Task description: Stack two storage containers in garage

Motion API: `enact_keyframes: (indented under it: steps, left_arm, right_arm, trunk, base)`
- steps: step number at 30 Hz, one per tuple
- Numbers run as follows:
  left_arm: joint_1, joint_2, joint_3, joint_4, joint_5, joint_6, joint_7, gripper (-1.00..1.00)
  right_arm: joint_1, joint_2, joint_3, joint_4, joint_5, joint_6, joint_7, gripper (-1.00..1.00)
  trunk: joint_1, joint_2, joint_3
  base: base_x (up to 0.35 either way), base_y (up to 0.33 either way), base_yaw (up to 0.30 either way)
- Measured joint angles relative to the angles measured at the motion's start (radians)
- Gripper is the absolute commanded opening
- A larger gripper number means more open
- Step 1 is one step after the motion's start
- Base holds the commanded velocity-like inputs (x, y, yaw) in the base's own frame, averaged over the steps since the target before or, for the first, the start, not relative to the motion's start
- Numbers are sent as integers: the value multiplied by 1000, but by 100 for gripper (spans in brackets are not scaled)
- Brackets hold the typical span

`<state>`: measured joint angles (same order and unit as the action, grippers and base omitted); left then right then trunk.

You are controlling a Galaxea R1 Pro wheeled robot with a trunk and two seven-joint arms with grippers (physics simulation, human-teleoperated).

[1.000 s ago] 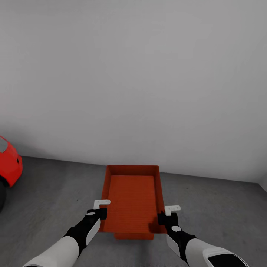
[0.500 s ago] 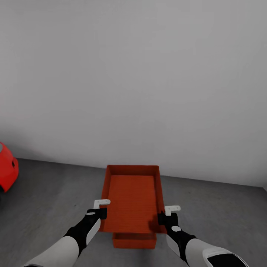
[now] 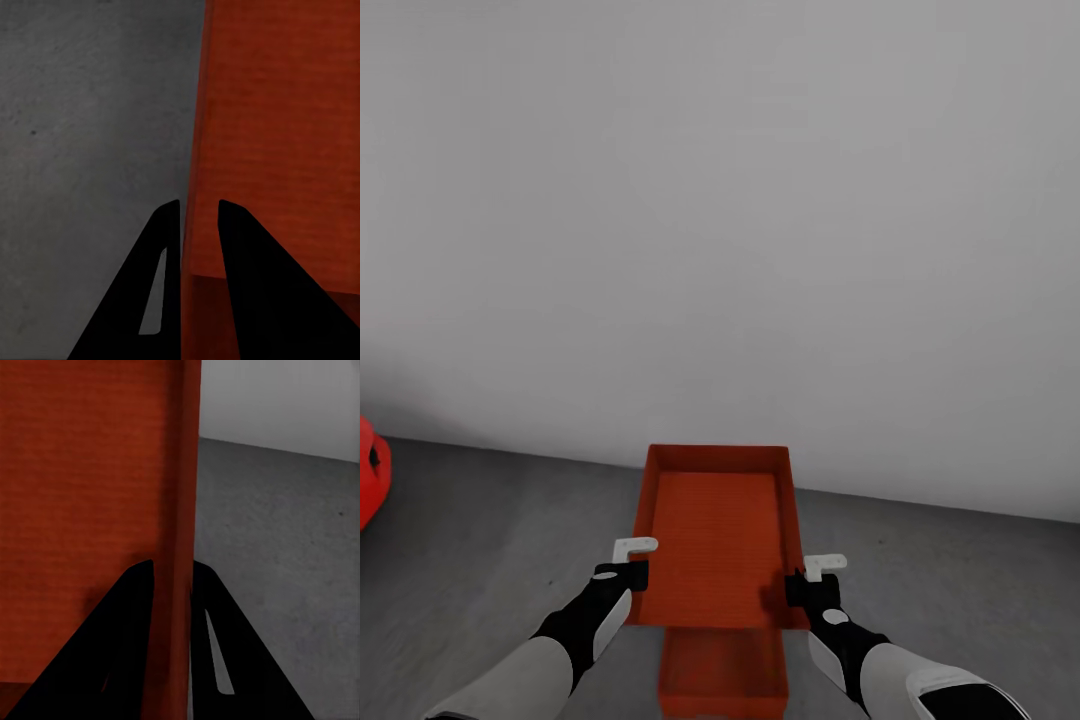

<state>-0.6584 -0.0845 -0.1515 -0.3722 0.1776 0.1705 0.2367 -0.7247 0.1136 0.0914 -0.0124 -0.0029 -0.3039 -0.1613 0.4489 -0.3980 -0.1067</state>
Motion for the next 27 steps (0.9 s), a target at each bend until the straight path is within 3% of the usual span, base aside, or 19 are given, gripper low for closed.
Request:
enact_keyframes:
  steps: [9, 27]
  left_arm:
    - [0, 0, 0, 0, 0, 0, 0, -100]
    - [0, 0, 0, 0, 0, 0, 0, -100]
  right_arm:
    - [0, 0, 0, 0, 0, 0, 0, -100]
    - [0, 0, 2, 0, -2, 0, 0, -100]
  trunk:
    - [0, 0, 0]
    - [1, 0, -25]
  base:
    - [276, 0, 0]
    - [12, 0, 0]
